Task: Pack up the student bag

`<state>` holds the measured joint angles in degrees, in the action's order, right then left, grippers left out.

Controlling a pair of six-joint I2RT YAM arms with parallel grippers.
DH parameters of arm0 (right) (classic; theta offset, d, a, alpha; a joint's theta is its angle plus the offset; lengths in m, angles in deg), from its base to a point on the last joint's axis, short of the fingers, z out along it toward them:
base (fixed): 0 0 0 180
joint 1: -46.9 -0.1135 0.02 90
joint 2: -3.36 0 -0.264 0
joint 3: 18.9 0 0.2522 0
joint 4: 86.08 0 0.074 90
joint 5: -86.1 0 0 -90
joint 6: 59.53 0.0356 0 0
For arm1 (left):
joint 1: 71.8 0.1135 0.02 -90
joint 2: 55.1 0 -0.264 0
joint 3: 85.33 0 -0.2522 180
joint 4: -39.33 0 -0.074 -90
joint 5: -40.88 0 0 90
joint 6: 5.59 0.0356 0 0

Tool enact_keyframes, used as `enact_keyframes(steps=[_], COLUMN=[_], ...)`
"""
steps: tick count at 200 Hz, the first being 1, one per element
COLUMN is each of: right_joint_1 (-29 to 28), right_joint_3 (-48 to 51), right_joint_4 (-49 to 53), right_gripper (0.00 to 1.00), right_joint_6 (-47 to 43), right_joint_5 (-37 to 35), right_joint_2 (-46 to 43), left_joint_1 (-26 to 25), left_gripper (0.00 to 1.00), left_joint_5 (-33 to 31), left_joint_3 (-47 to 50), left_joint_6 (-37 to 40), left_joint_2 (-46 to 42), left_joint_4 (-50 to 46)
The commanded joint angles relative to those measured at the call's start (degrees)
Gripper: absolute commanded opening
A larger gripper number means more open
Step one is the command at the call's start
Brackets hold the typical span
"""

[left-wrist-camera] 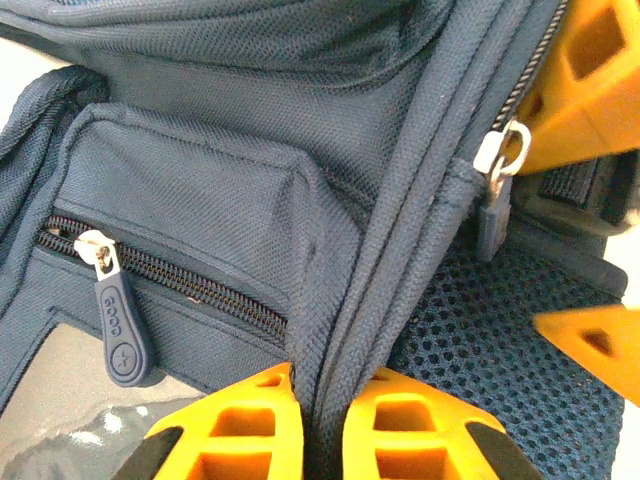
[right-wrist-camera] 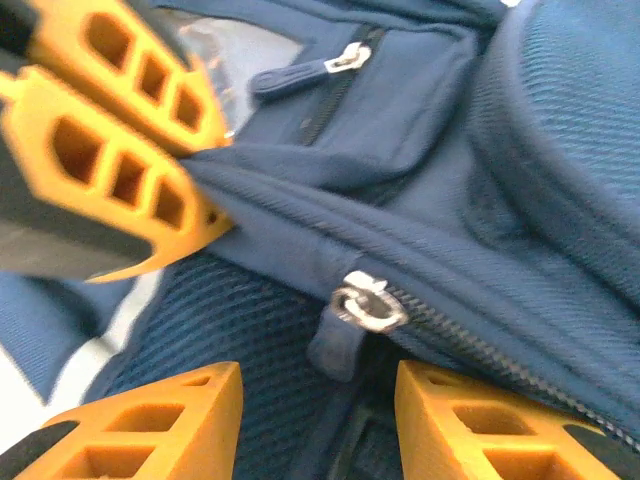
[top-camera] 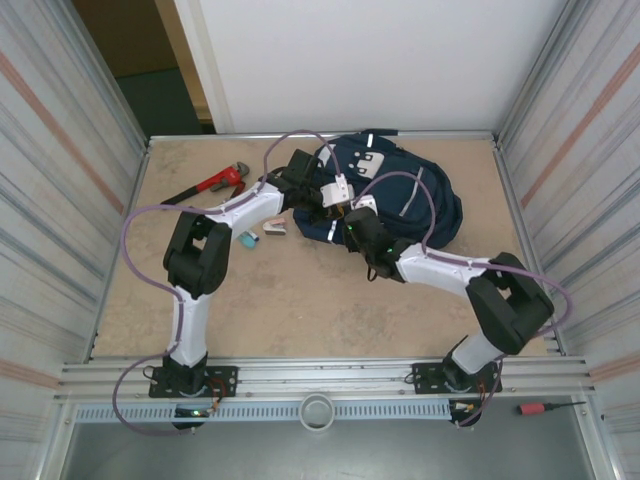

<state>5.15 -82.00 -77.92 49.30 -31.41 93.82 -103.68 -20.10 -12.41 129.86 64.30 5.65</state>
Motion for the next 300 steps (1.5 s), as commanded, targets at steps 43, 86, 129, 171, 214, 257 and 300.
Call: enact_keyframes(steps=[43, 86, 129, 171, 214, 257, 300], right_joint_1=[-0.79, -0.63, 0.85, 9.67, 17.35, 21.24, 25.26], right_joint_3=[-7.33, -7.41, -3.93, -0.61, 2.63, 4.97, 5.61], right_joint_4=[-4.06, -4.82, -0.86, 5.62, 7.1, 7.16, 12.79], right_gripper=[0.44, 0.25, 0.14, 0.12, 0.12, 0.03, 0.01], right_joint_6=[-0.34, -1.21, 0.88, 6.39, 7.31, 5.12, 3.47], right_joint_5=[-13.8, -13.82, -9.62, 6.16, 21.02, 25.76, 27.44], right_joint_2=[8.04, 6.63, 0.23, -7.73, -12.21, -14.31, -17.09], left_joint_1=[-1.34, -1.34, -1.26, -0.64, -0.21, -0.2, 0.31], left_gripper=[0.0, 0.0, 0.0, 0.0, 0.0, 0.0, 0.0], left_joint_5=[6.75, 5.85, 2.93, 1.18, 1.34, 1.62, 0.41], left_joint_3=[-0.73, -0.43, -0.45, 0.18, 0.86, 1.08, 1.38], left_joint_6=[0.05, 1.09, 2.68, 4.15, 4.96, 4.97, 4.94], left_joint_2=[-4.34, -4.13, -3.31, -2.95, -3.22, -3.14, -3.51], left_joint_4=[-0.65, -0.73, -1.16, -0.88, 0.09, 0.5, 1.36])
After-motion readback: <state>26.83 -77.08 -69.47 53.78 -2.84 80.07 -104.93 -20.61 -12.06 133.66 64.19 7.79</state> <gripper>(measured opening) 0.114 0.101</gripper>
